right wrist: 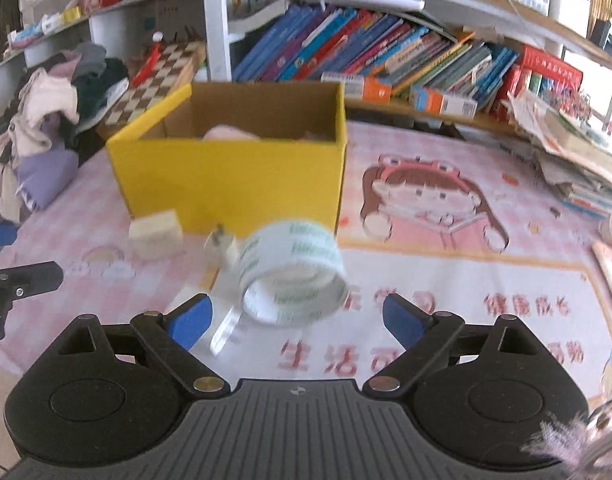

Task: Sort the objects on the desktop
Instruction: 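Move the right gripper to the clear tape roll and close on it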

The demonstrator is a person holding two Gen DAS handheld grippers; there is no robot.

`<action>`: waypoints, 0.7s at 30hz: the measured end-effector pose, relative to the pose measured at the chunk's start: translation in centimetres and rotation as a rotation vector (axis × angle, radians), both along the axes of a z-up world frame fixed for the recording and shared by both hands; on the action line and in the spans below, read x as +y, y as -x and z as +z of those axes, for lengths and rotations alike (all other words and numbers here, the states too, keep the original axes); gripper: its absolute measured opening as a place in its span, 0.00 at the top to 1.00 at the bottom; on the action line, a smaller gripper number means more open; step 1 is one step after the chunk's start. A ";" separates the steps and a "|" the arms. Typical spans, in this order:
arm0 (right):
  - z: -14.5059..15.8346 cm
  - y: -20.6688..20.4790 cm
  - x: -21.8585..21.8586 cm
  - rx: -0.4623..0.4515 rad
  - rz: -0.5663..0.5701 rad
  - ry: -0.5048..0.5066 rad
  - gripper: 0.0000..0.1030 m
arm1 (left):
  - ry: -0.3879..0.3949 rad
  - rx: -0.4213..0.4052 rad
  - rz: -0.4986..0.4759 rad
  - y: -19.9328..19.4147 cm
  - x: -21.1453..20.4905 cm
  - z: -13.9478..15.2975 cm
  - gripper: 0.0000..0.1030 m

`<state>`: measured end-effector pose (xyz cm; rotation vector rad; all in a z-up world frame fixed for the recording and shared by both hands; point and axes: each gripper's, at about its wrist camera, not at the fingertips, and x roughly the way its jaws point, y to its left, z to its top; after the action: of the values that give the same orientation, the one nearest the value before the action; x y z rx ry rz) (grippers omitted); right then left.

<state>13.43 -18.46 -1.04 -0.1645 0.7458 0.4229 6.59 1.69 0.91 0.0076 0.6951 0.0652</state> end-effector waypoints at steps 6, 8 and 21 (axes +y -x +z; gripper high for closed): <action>-2.0 1.7 0.7 0.057 0.006 0.026 0.10 | 0.013 0.061 -0.018 0.8 -0.2 -1.7 0.13; -2.4 1.9 1.0 0.070 0.004 0.031 0.12 | 0.012 0.081 -0.037 0.9 -0.5 -2.1 0.13; -2.2 1.0 1.6 0.040 0.011 0.054 0.16 | -0.021 0.092 -0.166 -0.1 -2.7 -3.0 0.13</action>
<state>12.41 -16.88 -3.20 -0.2108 0.7964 0.4175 6.69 -1.04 -2.06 0.0887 0.7837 -0.0874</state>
